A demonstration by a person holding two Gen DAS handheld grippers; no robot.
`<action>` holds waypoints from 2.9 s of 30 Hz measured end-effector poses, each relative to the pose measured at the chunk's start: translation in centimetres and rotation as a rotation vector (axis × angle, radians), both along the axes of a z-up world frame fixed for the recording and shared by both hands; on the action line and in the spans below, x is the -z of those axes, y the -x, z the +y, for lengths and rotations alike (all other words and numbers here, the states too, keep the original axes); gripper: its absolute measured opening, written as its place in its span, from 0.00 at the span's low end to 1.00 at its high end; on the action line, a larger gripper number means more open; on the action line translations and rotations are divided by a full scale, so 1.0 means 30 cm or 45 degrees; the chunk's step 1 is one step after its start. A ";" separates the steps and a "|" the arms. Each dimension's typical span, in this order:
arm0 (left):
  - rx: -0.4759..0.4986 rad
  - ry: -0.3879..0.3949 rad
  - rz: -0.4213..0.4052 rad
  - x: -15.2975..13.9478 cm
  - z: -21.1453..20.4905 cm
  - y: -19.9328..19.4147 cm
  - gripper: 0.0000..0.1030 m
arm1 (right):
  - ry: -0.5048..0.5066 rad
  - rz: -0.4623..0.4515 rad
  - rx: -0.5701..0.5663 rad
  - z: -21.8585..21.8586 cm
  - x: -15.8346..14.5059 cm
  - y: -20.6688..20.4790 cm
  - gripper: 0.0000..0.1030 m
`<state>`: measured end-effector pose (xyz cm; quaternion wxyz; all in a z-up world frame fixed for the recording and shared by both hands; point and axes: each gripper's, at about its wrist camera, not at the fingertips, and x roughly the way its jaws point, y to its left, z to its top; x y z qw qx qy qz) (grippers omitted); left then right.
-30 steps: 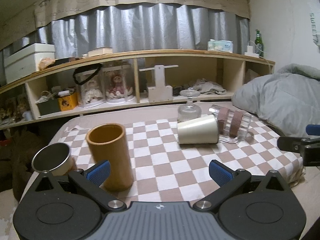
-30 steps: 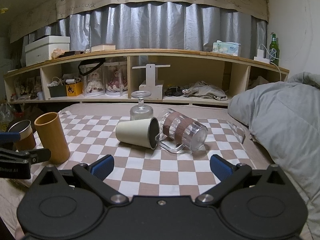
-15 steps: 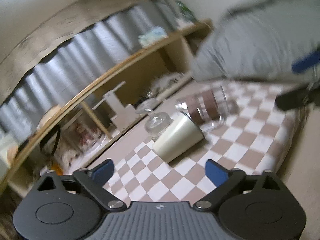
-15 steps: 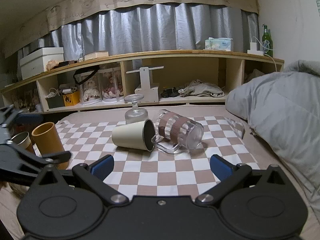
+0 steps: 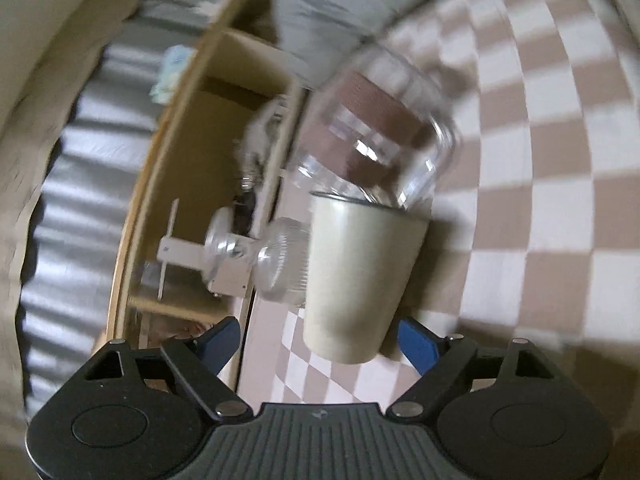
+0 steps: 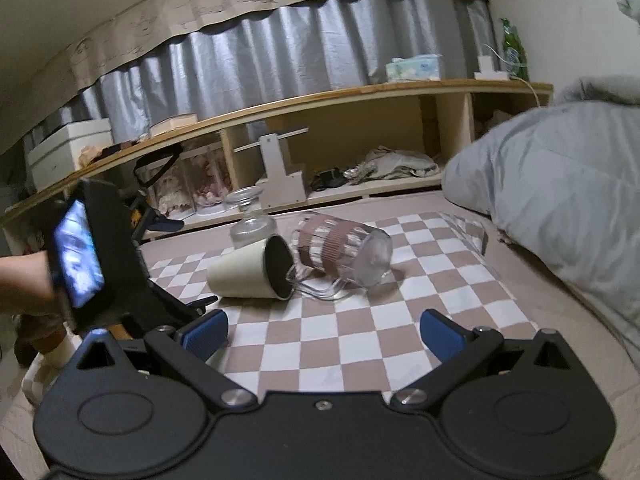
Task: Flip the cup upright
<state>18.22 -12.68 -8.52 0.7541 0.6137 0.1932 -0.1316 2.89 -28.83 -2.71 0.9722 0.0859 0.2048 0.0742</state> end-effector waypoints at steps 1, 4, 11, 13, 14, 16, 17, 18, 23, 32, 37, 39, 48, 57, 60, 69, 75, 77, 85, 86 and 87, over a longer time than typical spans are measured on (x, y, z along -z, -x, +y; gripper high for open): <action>0.022 -0.054 0.017 0.016 -0.002 -0.017 0.83 | -0.016 0.004 0.006 -0.010 0.006 -0.003 1.00; 0.049 -0.155 0.093 0.047 -0.003 -0.060 0.83 | -0.049 0.016 0.016 -0.032 0.019 -0.016 1.00; 0.079 -0.172 0.186 0.047 -0.001 -0.121 0.73 | -0.091 0.022 0.002 -0.054 0.038 -0.031 1.00; 0.056 -0.154 0.213 0.046 -0.007 -0.129 0.61 | -0.099 0.024 0.000 -0.057 0.041 -0.034 1.00; 0.044 -0.144 0.208 0.042 -0.011 -0.133 0.60 | -0.103 0.025 0.000 -0.056 0.041 -0.034 1.00; -0.008 -0.085 0.242 0.025 -0.019 -0.138 0.60 | -0.109 0.029 0.004 -0.057 0.042 -0.035 1.00; -0.040 -0.045 0.268 0.010 -0.021 -0.137 0.60 | -0.112 0.028 0.006 -0.058 0.041 -0.035 1.00; -0.073 -0.001 0.298 -0.005 -0.023 -0.134 0.59 | -0.115 0.025 0.008 -0.060 0.041 -0.033 1.00; -0.236 0.167 0.463 -0.071 -0.014 -0.084 0.59 | -0.129 0.006 0.021 -0.071 0.037 -0.026 1.00; -0.595 0.676 0.689 -0.141 0.089 0.094 0.60 | -0.149 -0.014 0.023 -0.082 0.030 -0.015 1.00; -0.709 0.979 0.712 -0.172 0.145 0.152 0.60 | -0.194 -0.004 0.002 -0.090 0.029 -0.017 1.00; -0.727 1.073 0.679 -0.173 0.158 0.185 0.60 | -0.236 0.026 -0.010 -0.093 0.025 -0.030 1.00; -0.716 1.364 0.576 -0.163 0.229 0.248 0.60 | -0.451 0.342 -0.109 -0.047 -0.003 -0.239 1.00; -0.672 1.421 0.599 -0.149 0.276 0.254 0.59 | -0.619 0.696 -0.287 0.129 0.064 -0.531 1.00; -0.655 1.411 0.623 -0.135 0.284 0.255 0.59 | -0.648 0.787 -0.263 0.170 0.103 -0.595 1.00; -0.634 1.411 0.669 -0.124 0.295 0.237 0.57 | -0.719 0.959 -0.180 0.226 0.209 -0.674 1.00; -0.625 1.430 0.668 -0.124 0.297 0.246 0.57 | -0.650 0.900 -0.228 0.232 0.166 -0.681 0.83; -0.620 1.435 0.666 -0.124 0.296 0.248 0.57 | -0.577 0.853 -0.269 0.253 0.128 -0.672 0.83; -0.560 1.394 0.564 -0.119 0.288 0.265 0.57 | -0.318 0.695 -0.402 0.313 -0.008 -0.608 0.83; -0.552 1.382 0.532 -0.119 0.287 0.266 0.57 | -0.271 0.664 -0.427 0.326 -0.031 -0.594 0.83; -0.549 1.368 0.499 -0.118 0.285 0.264 0.57 | -0.229 0.636 -0.449 0.342 -0.051 -0.580 0.83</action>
